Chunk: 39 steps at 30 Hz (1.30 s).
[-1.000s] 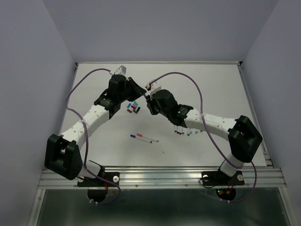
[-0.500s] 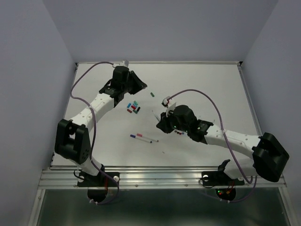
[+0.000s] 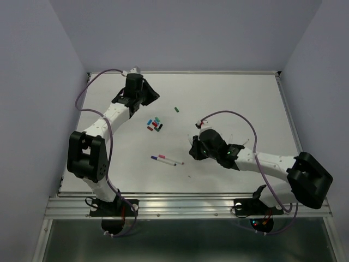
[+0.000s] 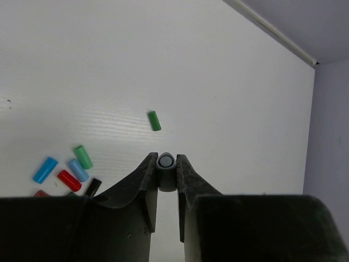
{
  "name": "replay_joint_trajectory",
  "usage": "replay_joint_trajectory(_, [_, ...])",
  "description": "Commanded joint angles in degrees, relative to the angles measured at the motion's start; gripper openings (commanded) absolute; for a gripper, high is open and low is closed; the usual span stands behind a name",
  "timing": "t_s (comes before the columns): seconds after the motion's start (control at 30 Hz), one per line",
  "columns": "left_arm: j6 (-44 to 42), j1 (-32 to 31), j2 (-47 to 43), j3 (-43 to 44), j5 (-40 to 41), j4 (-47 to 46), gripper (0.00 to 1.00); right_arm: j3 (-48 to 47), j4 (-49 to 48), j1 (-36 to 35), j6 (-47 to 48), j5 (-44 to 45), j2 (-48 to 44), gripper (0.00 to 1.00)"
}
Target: Open the pen caps
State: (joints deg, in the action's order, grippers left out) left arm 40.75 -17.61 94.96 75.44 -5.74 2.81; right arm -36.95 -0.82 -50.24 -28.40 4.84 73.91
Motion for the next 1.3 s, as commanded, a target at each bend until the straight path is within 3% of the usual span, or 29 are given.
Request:
replay_joint_trajectory(0.0, [-3.4,-0.32,-1.0,-5.64,0.81,5.36,0.0,-7.42,3.8,0.05,-5.61,14.65,9.48,0.01])
replay_joint_trajectory(0.1, [-3.57,-0.41,-1.88,-10.47,1.69,6.33,0.0,-11.73,5.91,0.05,-6.57,17.21,15.8,0.01])
replay_joint_trajectory(0.2, [-3.4,-0.41,-2.76,-13.2,3.27,7.12,0.0,-14.28,7.67,0.05,-8.24,21.95,19.33,0.08])
replay_joint_trajectory(0.47, [-3.75,-0.41,-1.36,-15.85,4.07,7.47,0.0,-17.1,12.85,0.05,-11.76,25.65,23.91,0.16])
replay_joint_trajectory(0.5, [-3.84,-0.41,-0.92,-15.85,3.98,7.56,0.0,-17.45,13.38,0.05,-12.37,26.35,24.26,0.21])
replay_joint_trajectory(0.57, [-3.84,-0.41,0.22,-15.67,3.72,7.56,0.0,-17.46,14.09,0.05,-12.55,26.53,24.7,0.22])
replay_joint_trajectory(0.67, [-3.93,-0.41,0.84,-15.5,3.63,7.56,0.0,-17.54,14.44,0.05,-12.82,26.62,24.79,0.34])
replay_joint_trajectory(1.0, [-3.84,-0.41,1.46,-15.5,4.42,8.44,0.0,-17.63,16.02,0.05,-12.56,28.03,23.48,0.48])
replay_joint_trajectory(1.17, [-3.75,-0.59,2.6,-15.5,4.33,8.53,0.0,-17.98,16.02,0.05,-9.66,30.66,20.23,0.61])
replay_joint_trajectory(1.27, [-3.58,-0.94,3.48,-15.06,4.24,8.62,0.04,-18.86,15.94,0.05,-7.02,33.56,18.99,0.77])
